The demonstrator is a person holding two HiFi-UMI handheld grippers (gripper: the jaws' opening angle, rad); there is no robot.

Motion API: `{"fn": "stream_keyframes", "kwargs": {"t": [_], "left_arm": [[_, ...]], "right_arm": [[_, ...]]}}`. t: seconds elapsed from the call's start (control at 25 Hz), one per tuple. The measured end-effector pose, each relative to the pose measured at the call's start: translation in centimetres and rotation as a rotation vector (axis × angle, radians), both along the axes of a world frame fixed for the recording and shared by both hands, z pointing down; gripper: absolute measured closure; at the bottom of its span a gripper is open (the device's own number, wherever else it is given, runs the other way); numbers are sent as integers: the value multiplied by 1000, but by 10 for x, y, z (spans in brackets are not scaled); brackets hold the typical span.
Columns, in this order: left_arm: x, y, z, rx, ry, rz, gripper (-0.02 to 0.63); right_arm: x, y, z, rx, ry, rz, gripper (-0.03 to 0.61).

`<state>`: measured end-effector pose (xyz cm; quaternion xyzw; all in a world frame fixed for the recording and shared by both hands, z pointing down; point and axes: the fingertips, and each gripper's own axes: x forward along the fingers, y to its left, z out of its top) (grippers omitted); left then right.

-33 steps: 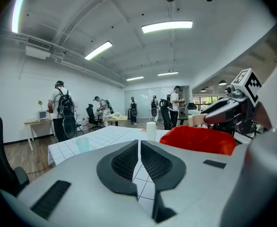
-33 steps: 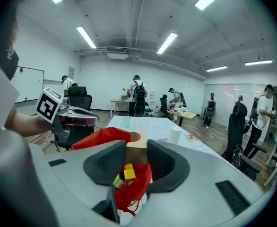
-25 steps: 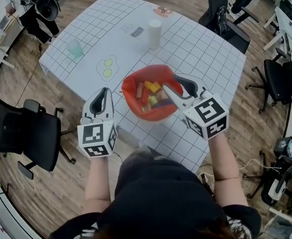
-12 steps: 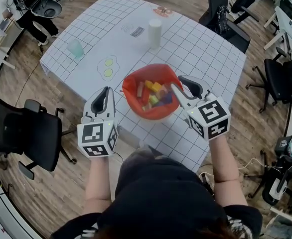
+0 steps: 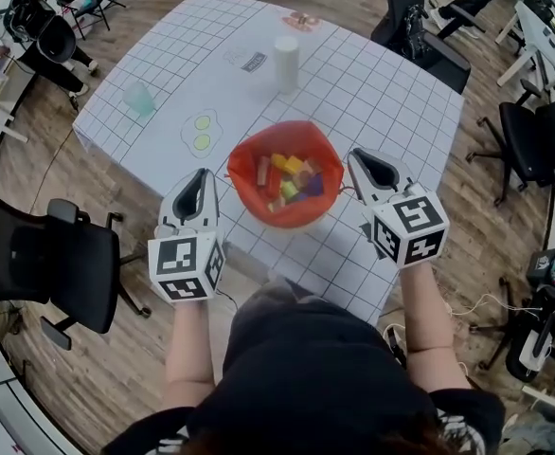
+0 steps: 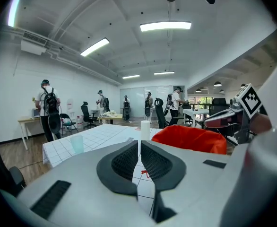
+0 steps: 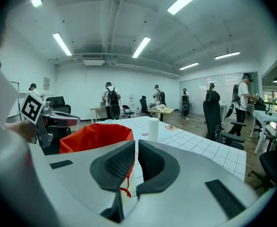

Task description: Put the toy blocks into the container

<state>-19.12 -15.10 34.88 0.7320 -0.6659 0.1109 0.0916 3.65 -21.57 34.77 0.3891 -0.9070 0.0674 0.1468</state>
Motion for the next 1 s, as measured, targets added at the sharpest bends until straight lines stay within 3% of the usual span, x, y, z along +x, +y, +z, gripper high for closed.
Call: {"fn": "stream_keyframes", "kwargs": {"t": [0.44, 1.0], "left_arm": [[-3, 4, 10, -20, 9, -9, 575], [-7, 7, 16, -34, 11, -23, 575]], "right_arm": [[22, -3, 21, -53, -3, 96, 561], [30, -6, 36, -90, -21, 140, 563]]}}
